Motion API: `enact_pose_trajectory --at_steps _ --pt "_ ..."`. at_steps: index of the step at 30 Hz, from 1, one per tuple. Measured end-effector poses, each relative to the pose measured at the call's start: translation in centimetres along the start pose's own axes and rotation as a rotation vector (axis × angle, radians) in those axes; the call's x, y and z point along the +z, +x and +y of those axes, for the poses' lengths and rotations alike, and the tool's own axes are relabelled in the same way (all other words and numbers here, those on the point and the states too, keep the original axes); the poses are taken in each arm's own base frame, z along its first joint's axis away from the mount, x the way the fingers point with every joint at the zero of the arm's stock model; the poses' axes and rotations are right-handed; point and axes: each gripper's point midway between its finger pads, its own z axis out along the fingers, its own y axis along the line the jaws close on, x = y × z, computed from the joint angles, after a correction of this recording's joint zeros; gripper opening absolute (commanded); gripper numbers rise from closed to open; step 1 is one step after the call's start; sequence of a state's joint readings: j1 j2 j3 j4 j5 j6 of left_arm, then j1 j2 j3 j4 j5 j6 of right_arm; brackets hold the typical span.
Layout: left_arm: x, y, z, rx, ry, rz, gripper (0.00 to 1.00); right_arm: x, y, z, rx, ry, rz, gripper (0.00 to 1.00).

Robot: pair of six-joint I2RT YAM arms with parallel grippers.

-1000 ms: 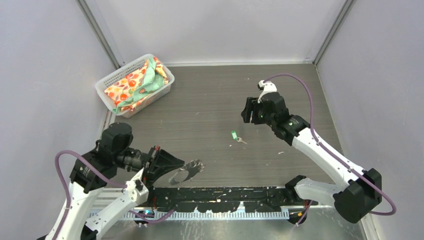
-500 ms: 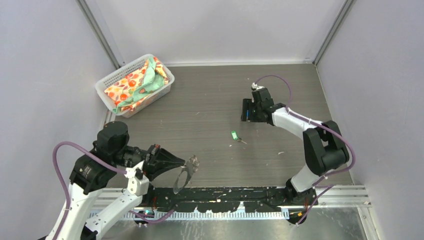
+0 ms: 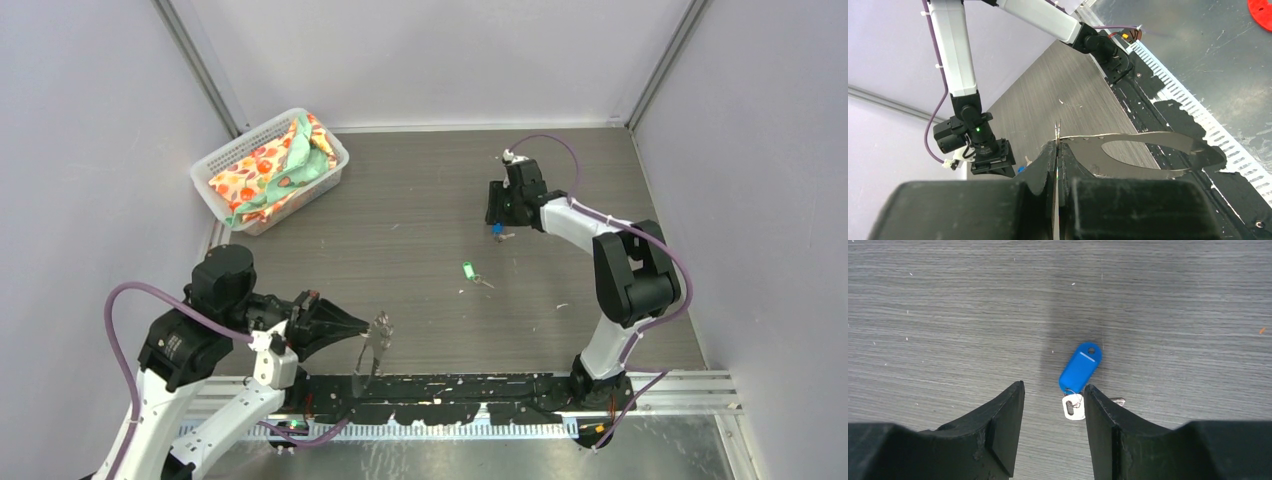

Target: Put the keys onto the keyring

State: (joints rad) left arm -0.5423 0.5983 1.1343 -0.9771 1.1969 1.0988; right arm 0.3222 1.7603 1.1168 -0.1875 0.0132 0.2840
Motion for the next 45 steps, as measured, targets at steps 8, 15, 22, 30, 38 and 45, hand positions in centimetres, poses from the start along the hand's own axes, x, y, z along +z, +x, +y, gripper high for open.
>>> enact_pose_trajectory --at_steps 8,15,22,30,38,45 --pt "-0.1 -0.1 -0.1 0.007 -0.007 0.005 0.00 0.1 0.5 -0.4 0.031 -0.057 0.025 0.47" --pt "-0.1 -0.1 -0.1 -0.011 -0.007 0.006 0.00 0.4 3.0 -0.8 0.041 -0.062 0.072 0.48" --pt "-0.1 -0.2 0.2 -0.013 -0.017 0.004 0.00 0.7 4.3 -1.2 0.043 -0.060 0.081 0.44" --pt "-0.1 -0.3 0.4 -0.023 -0.023 0.001 0.00 1.2 3.8 -1.0 0.044 -0.070 0.054 0.35" --pt "-0.1 -0.1 0.4 -0.034 -0.026 0.008 0.00 1.4 3.8 -1.0 0.043 -0.071 0.049 0.24" --pt "-0.1 0.0 0.3 -0.050 -0.026 0.008 0.00 1.5 3.8 -1.1 0.041 -0.068 0.048 0.16"
